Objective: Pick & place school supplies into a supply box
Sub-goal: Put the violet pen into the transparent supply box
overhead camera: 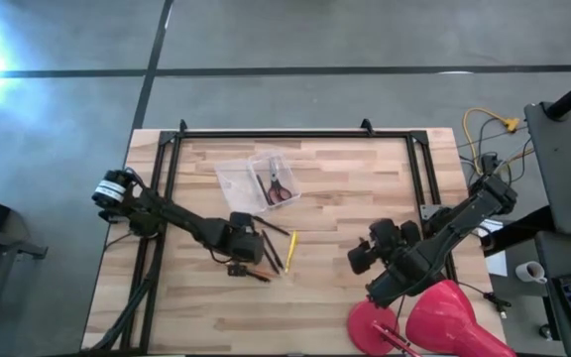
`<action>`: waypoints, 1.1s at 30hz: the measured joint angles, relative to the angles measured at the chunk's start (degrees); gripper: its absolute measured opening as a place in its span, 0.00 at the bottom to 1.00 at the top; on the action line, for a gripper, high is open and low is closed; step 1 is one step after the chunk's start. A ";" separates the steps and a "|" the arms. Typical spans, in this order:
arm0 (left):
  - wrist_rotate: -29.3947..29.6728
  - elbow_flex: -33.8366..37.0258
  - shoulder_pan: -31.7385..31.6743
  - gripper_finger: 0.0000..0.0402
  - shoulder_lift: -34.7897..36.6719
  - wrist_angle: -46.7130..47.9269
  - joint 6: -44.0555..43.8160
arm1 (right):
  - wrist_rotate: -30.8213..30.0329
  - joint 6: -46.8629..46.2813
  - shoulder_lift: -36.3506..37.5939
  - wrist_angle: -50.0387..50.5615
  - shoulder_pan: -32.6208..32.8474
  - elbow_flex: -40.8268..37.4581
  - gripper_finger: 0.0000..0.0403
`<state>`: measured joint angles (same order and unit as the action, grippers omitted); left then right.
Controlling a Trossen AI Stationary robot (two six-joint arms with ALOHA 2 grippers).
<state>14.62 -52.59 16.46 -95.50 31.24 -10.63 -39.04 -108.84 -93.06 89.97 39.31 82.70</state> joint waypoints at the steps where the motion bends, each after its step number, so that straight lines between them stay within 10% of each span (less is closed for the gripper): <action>1: -0.01 -1.10 -0.02 0.06 0.00 1.87 0.01 | -1.21 -0.02 0.49 0.01 0.00 -0.01 0.54; 14: -9.16 -26.04 -0.14 0.06 1.57 17.25 13.96 | -6.52 -3.89 16.83 -0.97 -0.08 -8.92 0.54; 20: -2.67 -35.47 -2.95 0.06 1.23 21.82 33.76 | -9.35 4.49 23.64 -9.74 0.02 -14.44 0.54; 33: -0.38 -29.13 -27.49 0.06 -4.18 13.21 62.80 | -10.30 2.58 26.19 -18.39 -0.22 -22.12 0.54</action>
<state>14.24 -81.72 -11.03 -99.68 44.45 52.17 -49.34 -106.27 -66.87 71.58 39.09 60.58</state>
